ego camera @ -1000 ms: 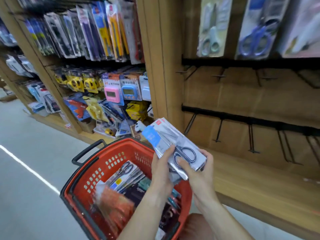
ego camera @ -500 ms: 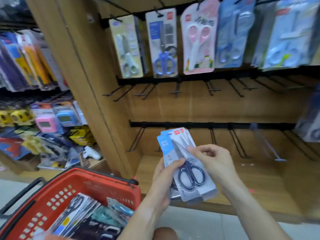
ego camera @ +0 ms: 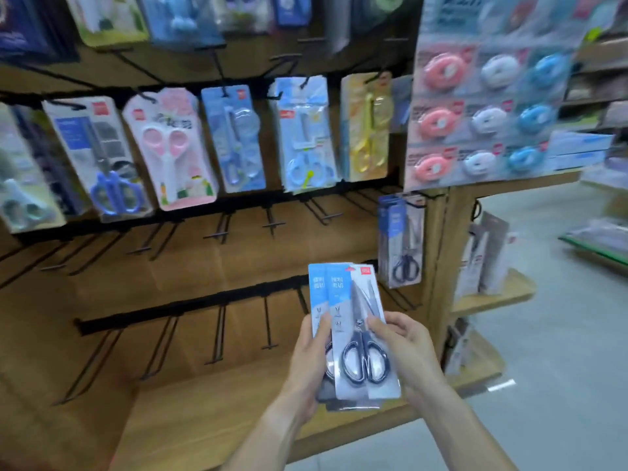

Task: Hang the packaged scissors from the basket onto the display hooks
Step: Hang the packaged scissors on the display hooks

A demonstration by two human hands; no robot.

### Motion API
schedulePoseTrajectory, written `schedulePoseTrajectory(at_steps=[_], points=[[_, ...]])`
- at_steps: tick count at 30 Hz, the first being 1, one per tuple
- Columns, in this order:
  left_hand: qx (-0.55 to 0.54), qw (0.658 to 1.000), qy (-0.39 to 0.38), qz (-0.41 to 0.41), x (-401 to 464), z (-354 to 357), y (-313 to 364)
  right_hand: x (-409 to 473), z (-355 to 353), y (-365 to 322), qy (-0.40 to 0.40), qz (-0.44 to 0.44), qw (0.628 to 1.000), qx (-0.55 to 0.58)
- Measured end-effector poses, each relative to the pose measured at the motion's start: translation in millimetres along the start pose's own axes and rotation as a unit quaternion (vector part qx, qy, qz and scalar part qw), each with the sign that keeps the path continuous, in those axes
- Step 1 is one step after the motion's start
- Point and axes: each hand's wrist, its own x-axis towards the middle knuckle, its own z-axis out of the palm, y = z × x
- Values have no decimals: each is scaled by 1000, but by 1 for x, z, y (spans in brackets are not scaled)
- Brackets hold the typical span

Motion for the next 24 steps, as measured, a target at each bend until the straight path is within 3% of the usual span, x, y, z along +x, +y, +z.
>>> schedulePoseTrajectory(at_steps=[6, 12, 24], points=[[0, 1000, 8, 11, 11, 25, 2, 13, -30, -15, -16, 5, 1000, 3], [-1, 998, 48, 38, 19, 23, 8, 41, -42, -49, -26, -45, 998, -25], [12, 995, 78, 67, 17, 12, 8, 78, -28, -71, 26, -75, 994, -77]])
